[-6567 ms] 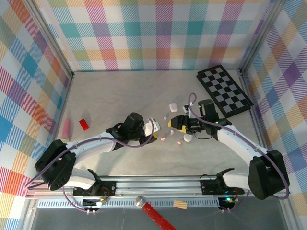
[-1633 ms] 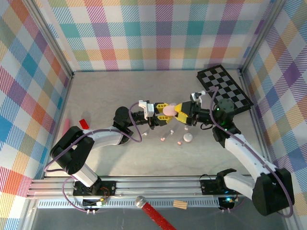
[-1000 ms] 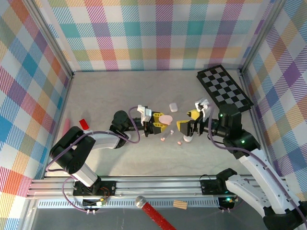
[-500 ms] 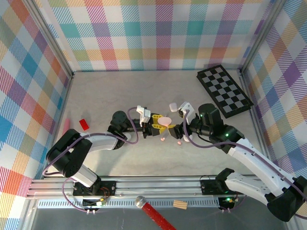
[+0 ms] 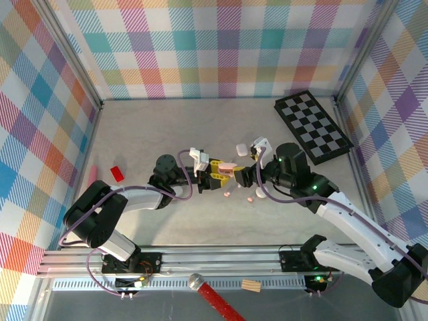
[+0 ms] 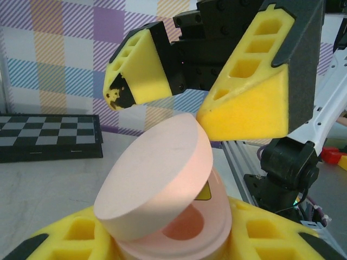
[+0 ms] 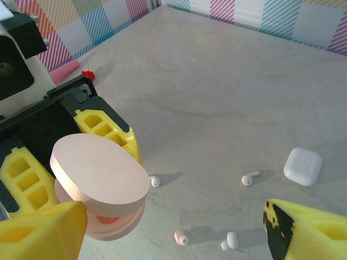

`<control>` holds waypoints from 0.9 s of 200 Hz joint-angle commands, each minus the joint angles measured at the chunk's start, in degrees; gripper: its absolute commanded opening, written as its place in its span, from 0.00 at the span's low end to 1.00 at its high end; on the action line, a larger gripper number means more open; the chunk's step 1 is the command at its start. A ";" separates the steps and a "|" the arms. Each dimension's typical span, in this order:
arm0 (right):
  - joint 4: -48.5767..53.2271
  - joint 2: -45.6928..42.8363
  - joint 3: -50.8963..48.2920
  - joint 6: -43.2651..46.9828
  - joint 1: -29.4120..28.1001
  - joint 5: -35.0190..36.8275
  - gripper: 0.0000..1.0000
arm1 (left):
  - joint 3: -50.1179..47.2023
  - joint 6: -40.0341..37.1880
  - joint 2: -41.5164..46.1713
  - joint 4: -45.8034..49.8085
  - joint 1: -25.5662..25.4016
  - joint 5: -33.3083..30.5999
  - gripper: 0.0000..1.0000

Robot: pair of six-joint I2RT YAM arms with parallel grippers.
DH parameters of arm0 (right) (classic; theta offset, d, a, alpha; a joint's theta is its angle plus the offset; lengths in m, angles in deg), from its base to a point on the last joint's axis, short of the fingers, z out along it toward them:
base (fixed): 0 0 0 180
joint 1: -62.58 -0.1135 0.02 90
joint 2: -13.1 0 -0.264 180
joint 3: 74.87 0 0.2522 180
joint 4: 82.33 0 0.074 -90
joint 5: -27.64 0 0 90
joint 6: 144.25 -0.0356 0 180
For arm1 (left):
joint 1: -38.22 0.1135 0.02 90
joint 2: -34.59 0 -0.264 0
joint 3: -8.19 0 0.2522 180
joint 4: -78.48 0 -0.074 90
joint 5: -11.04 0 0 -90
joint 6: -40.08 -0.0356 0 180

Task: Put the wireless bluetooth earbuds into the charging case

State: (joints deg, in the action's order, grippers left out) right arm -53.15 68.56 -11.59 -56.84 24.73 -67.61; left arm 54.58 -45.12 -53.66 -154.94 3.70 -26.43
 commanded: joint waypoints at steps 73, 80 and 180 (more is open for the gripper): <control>-1.89 5.23 4.63 -3.73 0.84 -0.38 0.82 | -1.07 -5.01 5.33 5.01 -0.11 3.36 0.27; -1.86 5.27 4.63 -2.99 0.84 -1.63 0.83 | -1.07 -5.31 5.60 5.73 -0.10 3.37 0.27; 0.13 9.15 6.88 -3.31 3.39 -11.74 0.64 | -1.69 -6.58 8.18 8.15 -0.09 3.60 0.27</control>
State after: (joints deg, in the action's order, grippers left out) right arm -53.72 77.35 -6.98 -59.71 27.07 -76.31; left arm 53.55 -49.75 -47.27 -145.87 3.92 -25.44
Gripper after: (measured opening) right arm 0.641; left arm 0.364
